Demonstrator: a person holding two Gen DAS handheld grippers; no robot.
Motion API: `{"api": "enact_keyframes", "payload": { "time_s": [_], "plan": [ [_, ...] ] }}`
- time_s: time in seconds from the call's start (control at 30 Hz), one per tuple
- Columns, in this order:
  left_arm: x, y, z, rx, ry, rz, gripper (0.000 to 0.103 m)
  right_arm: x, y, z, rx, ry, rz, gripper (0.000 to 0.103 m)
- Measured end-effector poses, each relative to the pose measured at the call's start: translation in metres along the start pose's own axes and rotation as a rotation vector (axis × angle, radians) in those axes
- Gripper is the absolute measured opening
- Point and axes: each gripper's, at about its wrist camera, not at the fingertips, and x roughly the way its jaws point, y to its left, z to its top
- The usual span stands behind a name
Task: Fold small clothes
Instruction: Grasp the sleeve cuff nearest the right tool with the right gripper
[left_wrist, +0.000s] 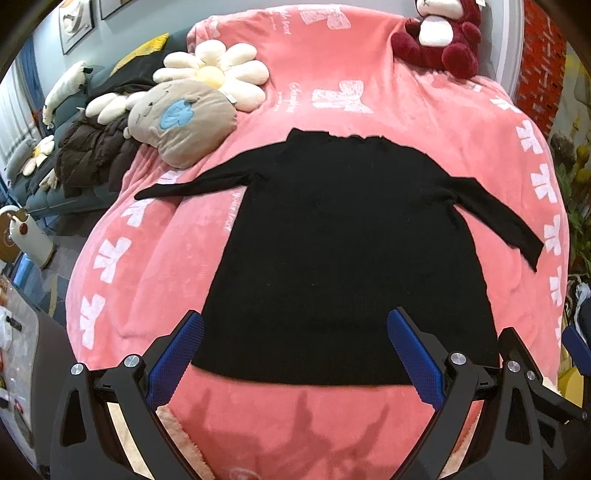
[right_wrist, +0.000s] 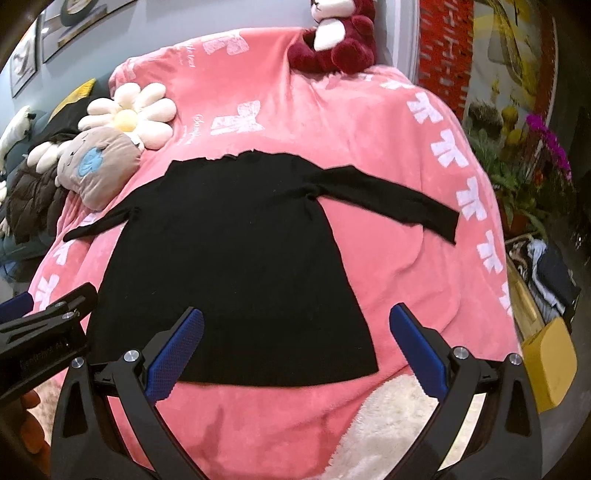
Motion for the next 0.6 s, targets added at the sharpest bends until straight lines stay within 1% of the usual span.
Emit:
{"api": "enact_keyframes", "payload": {
  "time_s": [0.13, 0.2, 0.27, 0.33, 0.4, 0.47, 0.53, 0.57, 0.6],
  "plan": [
    [0.015, -0.002, 0.008, 0.014, 0.02, 0.003, 0.097, 0.016, 0.002, 0.003, 0.005, 0.032, -0.002, 0.098],
    [0.022, -0.002, 0.01, 0.014, 0.026, 0.003, 0.097, 0.023, -0.001, 0.008, 0.012, 0.04, 0.012, 0.098],
    [0.03, -0.001, 0.014, 0.005, 0.037, -0.007, 0.097, 0.032, -0.011, 0.017, 0.031, 0.042, 0.019, 0.098],
    [0.039, 0.003, 0.018, -0.012, 0.047, -0.014, 0.097, 0.047, -0.029, 0.032, 0.048, 0.04, 0.02, 0.098],
    [0.048, 0.006, 0.024, -0.025, 0.056, -0.025, 0.097, 0.07, -0.059, 0.051, 0.09, 0.053, 0.03, 0.098],
    [0.056, 0.007, 0.028, -0.032, 0.064, -0.032, 0.097, 0.094, -0.091, 0.066, 0.162, 0.069, 0.031, 0.098],
    [0.066, 0.009, 0.032, -0.041, 0.07, -0.039, 0.097, 0.13, -0.137, 0.081, 0.265, 0.103, 0.011, 0.098],
    [0.07, 0.009, 0.034, -0.044, 0.073, -0.039, 0.097, 0.142, -0.152, 0.085, 0.303, 0.112, 0.01, 0.098],
    [0.074, 0.01, 0.036, -0.049, 0.076, -0.041, 0.097, 0.159, -0.176, 0.09, 0.368, 0.119, 0.011, 0.098]
  ]
}}
